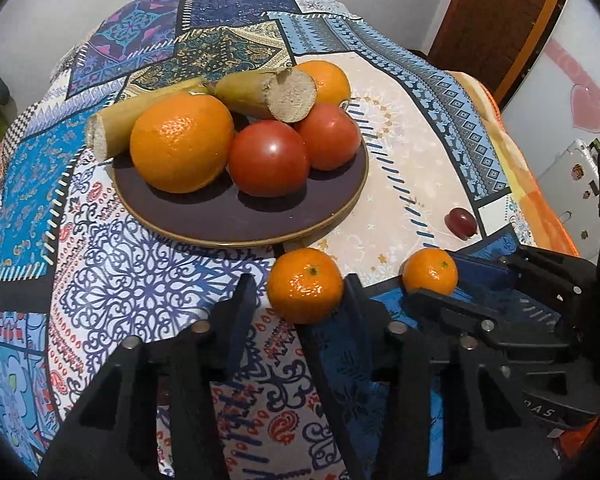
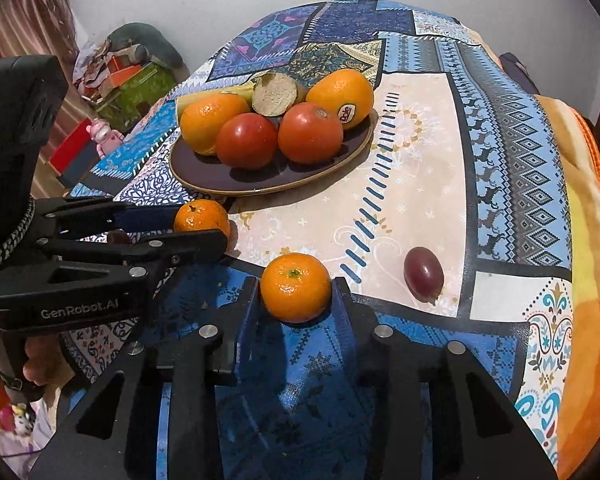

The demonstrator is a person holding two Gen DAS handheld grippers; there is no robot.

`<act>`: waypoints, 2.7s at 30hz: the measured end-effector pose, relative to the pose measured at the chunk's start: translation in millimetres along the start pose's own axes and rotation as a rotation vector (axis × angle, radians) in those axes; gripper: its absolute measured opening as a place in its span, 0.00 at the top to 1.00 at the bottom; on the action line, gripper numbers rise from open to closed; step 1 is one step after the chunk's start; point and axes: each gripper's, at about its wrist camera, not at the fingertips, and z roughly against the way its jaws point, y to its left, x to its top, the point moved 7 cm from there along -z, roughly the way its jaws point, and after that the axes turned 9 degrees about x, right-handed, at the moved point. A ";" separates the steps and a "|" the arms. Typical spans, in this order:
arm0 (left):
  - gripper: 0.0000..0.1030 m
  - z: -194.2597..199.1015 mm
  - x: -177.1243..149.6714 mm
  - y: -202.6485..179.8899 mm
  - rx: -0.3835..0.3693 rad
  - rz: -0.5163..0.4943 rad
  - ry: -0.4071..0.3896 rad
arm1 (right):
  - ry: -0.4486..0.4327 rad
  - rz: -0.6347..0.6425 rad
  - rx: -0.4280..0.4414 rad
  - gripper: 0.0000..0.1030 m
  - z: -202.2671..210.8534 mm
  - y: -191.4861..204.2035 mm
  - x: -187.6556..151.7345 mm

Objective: Organize fruits
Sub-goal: 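Grasp a small mandarin with the right tool while the left tool grasps another mandarin, then set the right tool's mandarin on the plate while the left tool releases its mandarin there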

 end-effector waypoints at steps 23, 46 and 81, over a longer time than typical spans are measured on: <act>0.63 40.2 24.1 32.8 0.002 0.067 -0.094 | -0.059 0.053 0.017 0.68 -1.7 18.2 40.2; 0.63 2.2 41.3 53.5 0.034 0.105 -0.063 | -0.040 0.056 0.007 0.68 -34.3 12.1 70.5; 0.55 75.3 -21.1 76.2 0.099 0.096 -0.119 | -0.098 0.034 -0.114 0.65 53.8 -10.6 33.5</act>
